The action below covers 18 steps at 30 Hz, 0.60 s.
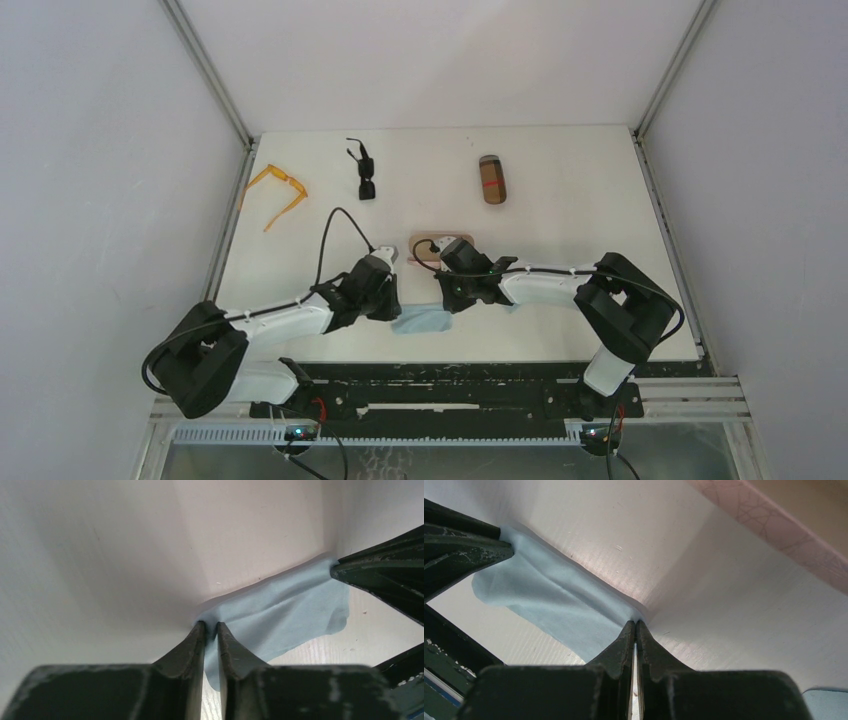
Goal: Organize the sunglasses
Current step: Pick up the glasses cleaning cloth from the center of the board.
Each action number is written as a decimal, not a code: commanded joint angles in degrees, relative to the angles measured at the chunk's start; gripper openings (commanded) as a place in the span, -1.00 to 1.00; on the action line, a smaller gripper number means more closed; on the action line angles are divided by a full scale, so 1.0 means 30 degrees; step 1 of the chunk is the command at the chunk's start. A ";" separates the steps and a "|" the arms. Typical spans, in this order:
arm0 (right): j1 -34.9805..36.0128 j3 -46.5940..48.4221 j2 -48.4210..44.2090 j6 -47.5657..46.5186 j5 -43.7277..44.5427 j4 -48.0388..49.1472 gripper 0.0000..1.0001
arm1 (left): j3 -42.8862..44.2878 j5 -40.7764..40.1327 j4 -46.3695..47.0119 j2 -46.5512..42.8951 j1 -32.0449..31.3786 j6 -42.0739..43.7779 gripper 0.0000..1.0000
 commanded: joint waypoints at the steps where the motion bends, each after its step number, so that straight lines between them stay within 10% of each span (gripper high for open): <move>1: -0.0107 0.0275 -0.0715 -0.0353 0.0191 0.0255 -1.00 | -0.0044 0.0356 0.0253 0.0184 0.0076 0.0250 -0.74; 18: -0.0310 0.0157 -0.2060 -0.0334 0.1759 0.1797 -1.00 | 0.1264 -0.0296 0.1998 -0.1250 0.0076 0.1041 -1.00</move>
